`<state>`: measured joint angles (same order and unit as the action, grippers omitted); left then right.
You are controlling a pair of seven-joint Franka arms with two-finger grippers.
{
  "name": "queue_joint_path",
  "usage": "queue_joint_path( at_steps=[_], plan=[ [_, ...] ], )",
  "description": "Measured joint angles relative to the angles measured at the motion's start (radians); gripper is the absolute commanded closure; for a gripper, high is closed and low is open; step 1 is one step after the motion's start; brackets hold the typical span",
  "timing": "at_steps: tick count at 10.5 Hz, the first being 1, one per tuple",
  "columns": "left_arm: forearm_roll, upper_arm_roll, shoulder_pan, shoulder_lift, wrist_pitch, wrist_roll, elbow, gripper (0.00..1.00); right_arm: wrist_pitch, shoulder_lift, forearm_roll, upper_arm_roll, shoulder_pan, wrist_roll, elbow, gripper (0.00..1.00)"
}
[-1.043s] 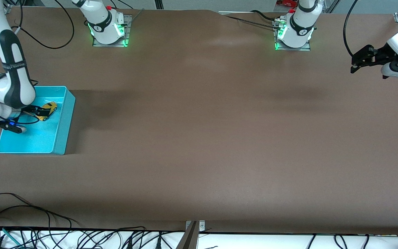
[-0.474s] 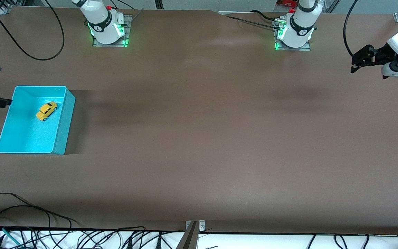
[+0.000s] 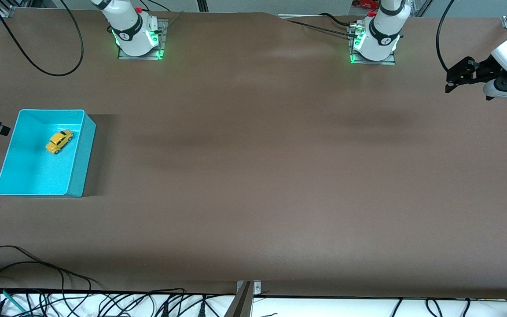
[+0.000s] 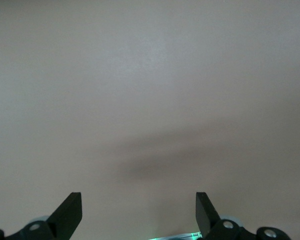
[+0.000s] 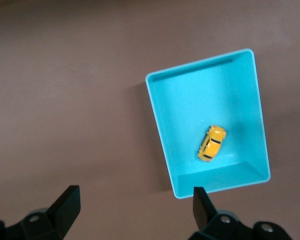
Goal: Wind up and store yellow beetle car
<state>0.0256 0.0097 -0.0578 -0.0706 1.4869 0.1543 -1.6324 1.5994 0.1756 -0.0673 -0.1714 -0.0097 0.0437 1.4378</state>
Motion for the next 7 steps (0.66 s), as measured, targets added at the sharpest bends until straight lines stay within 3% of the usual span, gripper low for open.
queue_joint_path(
  at_steps=[3,7],
  plan=[
    [0.000,-0.002,-0.001,0.000,0.000,0.000,0.000,0.00,0.114,-0.085,0.059,0.049,0.025,-0.001,0.139,0.00],
    [0.000,-0.002,-0.001,0.000,-0.001,0.000,0.001,0.00,0.098,-0.138,0.083,0.074,0.025,-0.005,0.156,0.00]
  ],
)
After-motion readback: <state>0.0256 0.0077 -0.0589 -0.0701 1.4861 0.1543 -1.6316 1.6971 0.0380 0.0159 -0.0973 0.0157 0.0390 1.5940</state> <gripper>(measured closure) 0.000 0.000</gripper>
